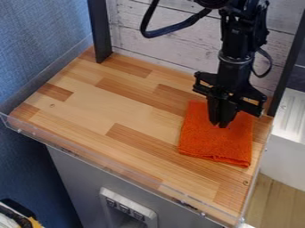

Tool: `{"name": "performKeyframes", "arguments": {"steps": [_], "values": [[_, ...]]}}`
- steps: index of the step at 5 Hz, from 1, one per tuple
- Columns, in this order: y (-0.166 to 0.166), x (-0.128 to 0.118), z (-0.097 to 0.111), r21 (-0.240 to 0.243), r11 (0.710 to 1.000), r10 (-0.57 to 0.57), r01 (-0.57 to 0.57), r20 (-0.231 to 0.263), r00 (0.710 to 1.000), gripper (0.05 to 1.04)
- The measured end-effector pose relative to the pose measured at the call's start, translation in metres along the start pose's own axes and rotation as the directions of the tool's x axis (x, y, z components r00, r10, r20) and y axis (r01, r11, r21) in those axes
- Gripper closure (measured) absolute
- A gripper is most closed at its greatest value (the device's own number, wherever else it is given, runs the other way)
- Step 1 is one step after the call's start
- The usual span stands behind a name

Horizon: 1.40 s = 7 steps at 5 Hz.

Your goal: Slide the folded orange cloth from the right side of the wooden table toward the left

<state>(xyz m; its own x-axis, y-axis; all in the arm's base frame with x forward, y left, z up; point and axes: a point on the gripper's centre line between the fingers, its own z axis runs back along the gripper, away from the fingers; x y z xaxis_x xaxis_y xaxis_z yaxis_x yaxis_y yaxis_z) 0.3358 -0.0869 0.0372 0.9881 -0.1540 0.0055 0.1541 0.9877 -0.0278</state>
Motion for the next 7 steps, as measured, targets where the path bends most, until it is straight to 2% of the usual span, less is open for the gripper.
{"name": "performKeyframes", "arguments": {"steps": [1, 4, 6, 7], "values": [[0.002, 0.002, -0.001, 0.006, 1.000, 0.010, -0.010, 0.011, 1.000, 1.015], [0.003, 0.001, -0.014, 0.038, 0.999, 0.026, -0.026, -0.010, 1.000, 1.023], [0.004, 0.003, -0.024, 0.041, 0.999, 0.018, -0.018, -0.007, 1.000, 1.025], [0.015, -0.003, -0.028, 0.031, 0.999, 0.018, -0.018, 0.001, 1.000, 1.025]]}}
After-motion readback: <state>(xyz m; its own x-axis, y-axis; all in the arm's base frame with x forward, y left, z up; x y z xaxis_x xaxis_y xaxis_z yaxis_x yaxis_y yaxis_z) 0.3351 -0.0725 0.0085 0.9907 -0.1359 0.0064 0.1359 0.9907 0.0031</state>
